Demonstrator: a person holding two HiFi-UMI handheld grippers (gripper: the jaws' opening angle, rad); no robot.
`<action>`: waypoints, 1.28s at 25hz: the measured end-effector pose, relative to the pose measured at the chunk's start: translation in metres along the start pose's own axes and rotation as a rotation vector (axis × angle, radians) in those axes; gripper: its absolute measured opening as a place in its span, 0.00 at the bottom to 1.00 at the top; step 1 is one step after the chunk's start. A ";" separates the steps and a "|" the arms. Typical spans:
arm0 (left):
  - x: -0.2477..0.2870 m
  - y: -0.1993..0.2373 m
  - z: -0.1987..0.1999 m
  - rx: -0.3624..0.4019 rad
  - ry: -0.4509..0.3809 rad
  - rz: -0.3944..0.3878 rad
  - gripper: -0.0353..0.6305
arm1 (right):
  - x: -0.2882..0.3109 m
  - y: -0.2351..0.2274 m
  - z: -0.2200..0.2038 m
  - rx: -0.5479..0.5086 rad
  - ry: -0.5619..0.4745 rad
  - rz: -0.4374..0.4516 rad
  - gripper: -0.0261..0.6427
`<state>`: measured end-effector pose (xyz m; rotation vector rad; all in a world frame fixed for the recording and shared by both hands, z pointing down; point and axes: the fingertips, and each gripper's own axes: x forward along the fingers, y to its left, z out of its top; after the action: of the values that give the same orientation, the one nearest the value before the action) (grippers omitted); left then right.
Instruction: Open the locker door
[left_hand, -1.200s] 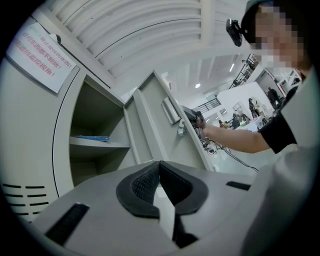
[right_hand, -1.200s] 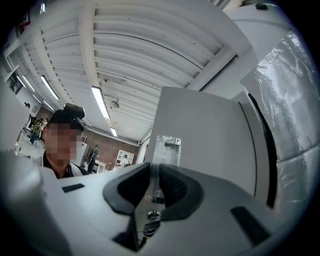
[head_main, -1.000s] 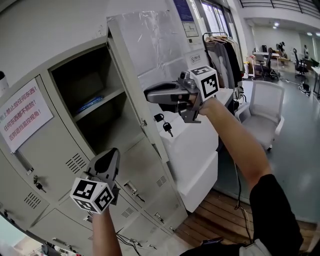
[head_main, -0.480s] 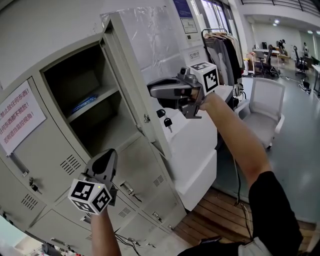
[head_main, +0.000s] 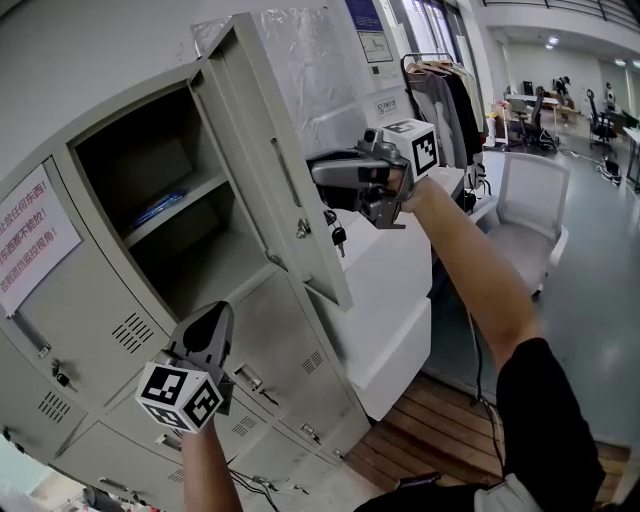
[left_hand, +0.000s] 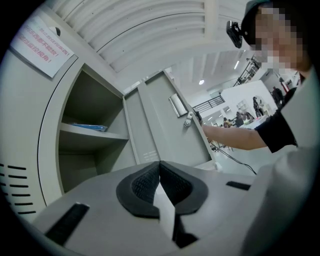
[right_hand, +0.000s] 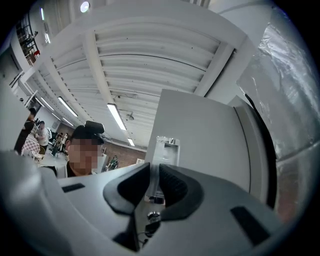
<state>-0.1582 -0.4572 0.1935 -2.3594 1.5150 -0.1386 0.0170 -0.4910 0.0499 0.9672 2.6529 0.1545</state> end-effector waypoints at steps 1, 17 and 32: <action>0.001 0.000 -0.002 0.000 0.002 0.000 0.07 | -0.002 0.000 0.000 -0.003 -0.006 0.003 0.14; 0.008 0.006 -0.023 -0.009 0.020 -0.023 0.08 | -0.034 -0.002 0.011 -0.065 -0.091 -0.065 0.13; 0.011 -0.014 -0.024 -0.072 -0.012 -0.044 0.07 | -0.003 0.073 -0.003 -0.271 0.068 -0.208 0.07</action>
<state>-0.1475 -0.4668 0.2198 -2.4459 1.4872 -0.0814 0.0632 -0.4373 0.0682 0.6067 2.6814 0.4910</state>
